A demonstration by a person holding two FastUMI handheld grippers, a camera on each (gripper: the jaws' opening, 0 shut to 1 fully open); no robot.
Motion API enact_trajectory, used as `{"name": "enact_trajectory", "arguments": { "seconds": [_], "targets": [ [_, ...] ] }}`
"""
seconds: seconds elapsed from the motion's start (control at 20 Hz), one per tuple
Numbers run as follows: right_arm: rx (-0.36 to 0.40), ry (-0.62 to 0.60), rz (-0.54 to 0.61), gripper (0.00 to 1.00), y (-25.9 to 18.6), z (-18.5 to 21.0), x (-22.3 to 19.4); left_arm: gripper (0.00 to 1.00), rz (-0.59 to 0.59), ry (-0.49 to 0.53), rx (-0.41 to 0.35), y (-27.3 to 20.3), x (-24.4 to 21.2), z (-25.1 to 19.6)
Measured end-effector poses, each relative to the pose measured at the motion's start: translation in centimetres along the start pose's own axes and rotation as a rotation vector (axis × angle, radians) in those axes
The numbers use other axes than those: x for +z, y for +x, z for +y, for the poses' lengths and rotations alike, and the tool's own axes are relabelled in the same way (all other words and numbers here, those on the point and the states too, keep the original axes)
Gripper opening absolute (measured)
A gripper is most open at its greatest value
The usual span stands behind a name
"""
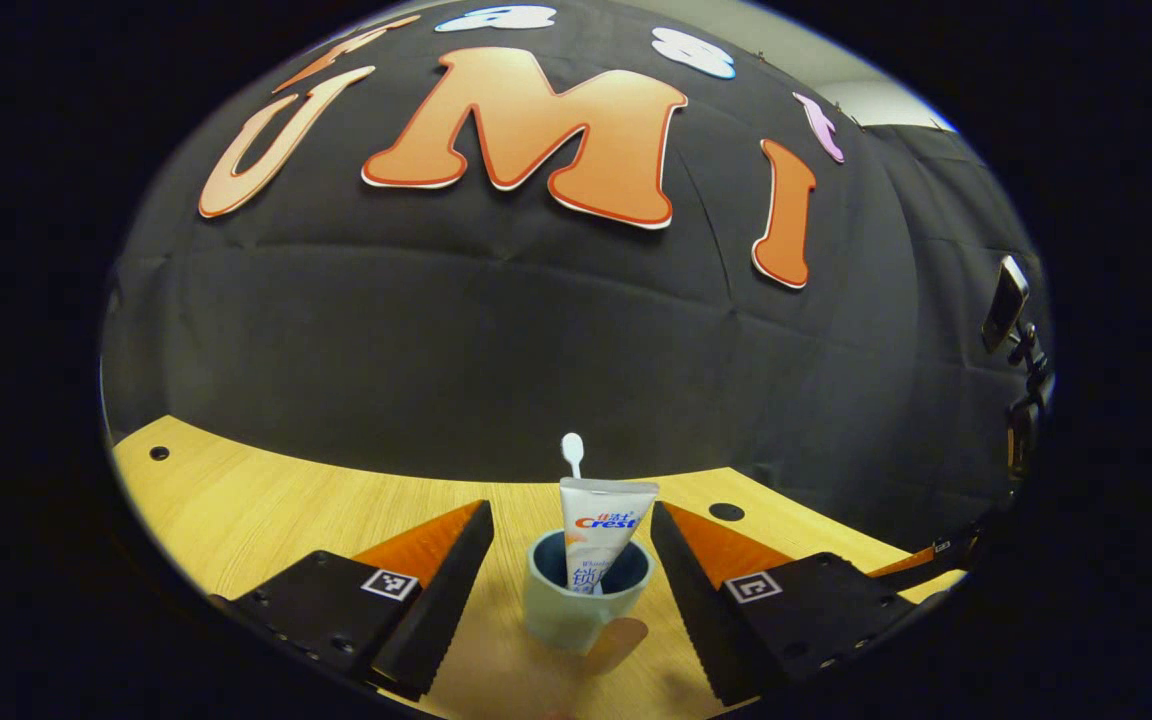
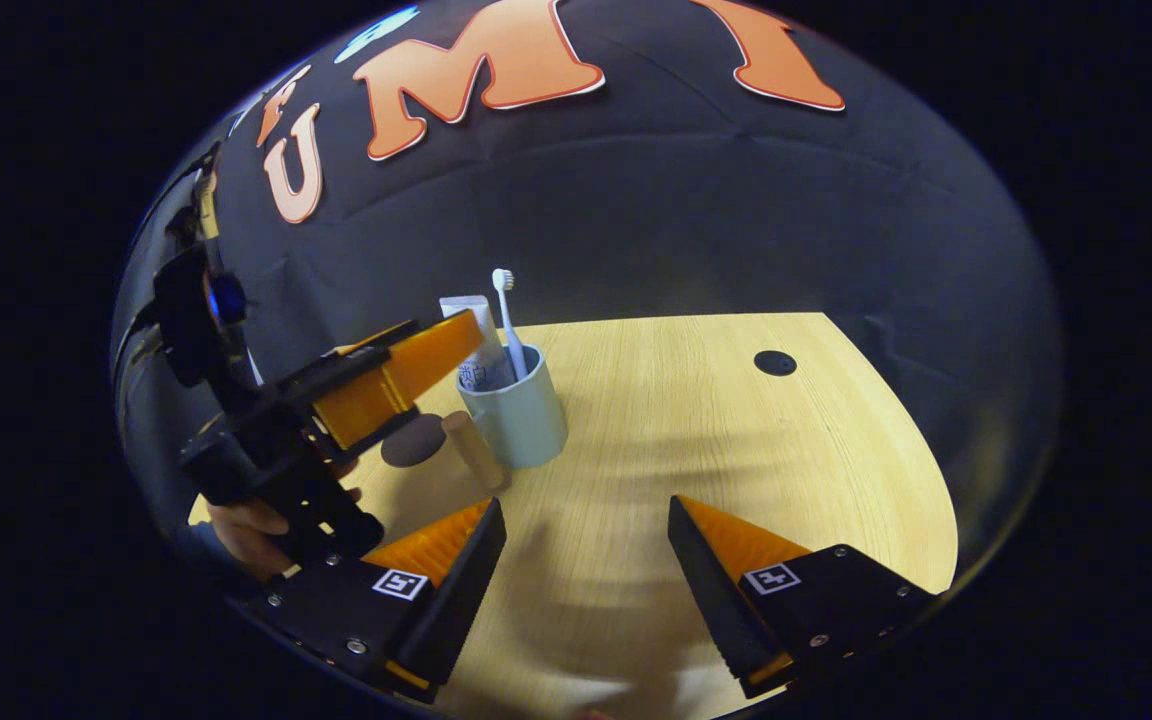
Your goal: Put the toothbrush and toothpaste on the desktop into the cup, then pick up the cup and place it on the coaster on the desktop.
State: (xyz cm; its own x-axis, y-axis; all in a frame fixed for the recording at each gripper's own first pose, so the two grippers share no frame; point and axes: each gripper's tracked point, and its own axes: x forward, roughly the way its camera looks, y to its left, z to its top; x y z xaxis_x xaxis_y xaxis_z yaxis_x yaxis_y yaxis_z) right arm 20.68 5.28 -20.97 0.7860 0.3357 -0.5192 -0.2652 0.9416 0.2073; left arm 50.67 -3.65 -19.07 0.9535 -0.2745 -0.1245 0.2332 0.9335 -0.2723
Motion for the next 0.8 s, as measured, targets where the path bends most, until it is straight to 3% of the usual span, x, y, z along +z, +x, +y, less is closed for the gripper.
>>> {"name": "enact_trajectory", "arguments": {
  "seconds": [0.3,0.45,0.55,0.8],
  "targets": [
    [0.009,0.004,0.009,0.99,0.0,1.8,1.2,0.97,0.007,0.001,0.031,-4.3,3.5,1.1],
    [0.02,-0.023,0.01,0.99,0.4,3.9,2.8,0.97,0.016,0.025,0.079,-6.5,5.3,2.5],
    [0.017,-0.034,0.068,0.98,1.3,4.8,2.7,0.97,0.031,0.058,0.116,-8.5,6.3,3.8],
    [0.011,0.041,0.103,0.98,3.3,7.1,4.4,0.97,0.088,0.133,0.195,-13.4,8.1,7.0]
  ]
}}
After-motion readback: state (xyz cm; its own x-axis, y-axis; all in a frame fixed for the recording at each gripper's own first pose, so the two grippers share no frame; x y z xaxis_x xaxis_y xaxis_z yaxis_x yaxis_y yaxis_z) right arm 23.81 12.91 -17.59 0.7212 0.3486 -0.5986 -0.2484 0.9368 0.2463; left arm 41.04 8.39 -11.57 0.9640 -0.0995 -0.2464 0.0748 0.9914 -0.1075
